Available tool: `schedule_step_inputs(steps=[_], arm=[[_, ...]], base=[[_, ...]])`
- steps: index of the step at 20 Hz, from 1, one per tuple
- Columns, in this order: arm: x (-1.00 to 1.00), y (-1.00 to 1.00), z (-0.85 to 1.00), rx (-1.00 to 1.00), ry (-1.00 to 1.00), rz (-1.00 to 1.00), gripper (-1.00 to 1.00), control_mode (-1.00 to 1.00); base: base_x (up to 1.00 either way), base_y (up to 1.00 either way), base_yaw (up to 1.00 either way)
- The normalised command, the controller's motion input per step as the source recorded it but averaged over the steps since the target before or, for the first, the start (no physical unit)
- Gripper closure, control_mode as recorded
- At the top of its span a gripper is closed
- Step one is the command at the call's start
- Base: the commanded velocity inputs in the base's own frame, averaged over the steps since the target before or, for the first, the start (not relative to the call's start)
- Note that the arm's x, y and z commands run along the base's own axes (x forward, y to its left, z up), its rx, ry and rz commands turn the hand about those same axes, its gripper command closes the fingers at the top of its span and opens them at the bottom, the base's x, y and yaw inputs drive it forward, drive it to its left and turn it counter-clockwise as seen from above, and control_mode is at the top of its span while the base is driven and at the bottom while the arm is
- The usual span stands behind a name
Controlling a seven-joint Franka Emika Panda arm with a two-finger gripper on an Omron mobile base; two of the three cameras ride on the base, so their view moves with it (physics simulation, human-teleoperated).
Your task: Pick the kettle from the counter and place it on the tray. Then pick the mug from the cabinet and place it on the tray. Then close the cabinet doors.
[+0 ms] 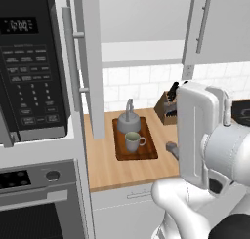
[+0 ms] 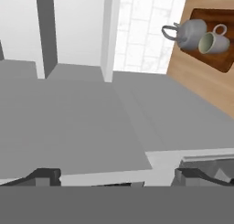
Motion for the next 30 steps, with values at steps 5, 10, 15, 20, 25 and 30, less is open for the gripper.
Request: schedule_step_inputs(steps=[5,10,15,20,25,30], arm=[[-0.13,0.39,-0.04,0.0,0.0,0.0,-1.0,-1.0],[-0.24,0.35,0.0,0.0,0.0,0.01,-1.0,-1.0],[-0.21,0.36,0.0,0.0,0.0,0.0,-1.0,-1.0],[-0.03,0.48,0.03,0.0,0.0,0.01,-1.0,-1.0],[0.0,0.52,0.08,0.0,0.0,0.01,-1.0,-1.0],[0.11,0.49,0.08,0.0,0.0,0.0,-1.0,-1.0]], base=[[0.0,0.0,0.0],[0.0,0.0,0.0],[0.0,0.0,0.0],[0.0,0.0,0.0],[0.0,0.0,0.0],[0.0,0.0,0.0]])
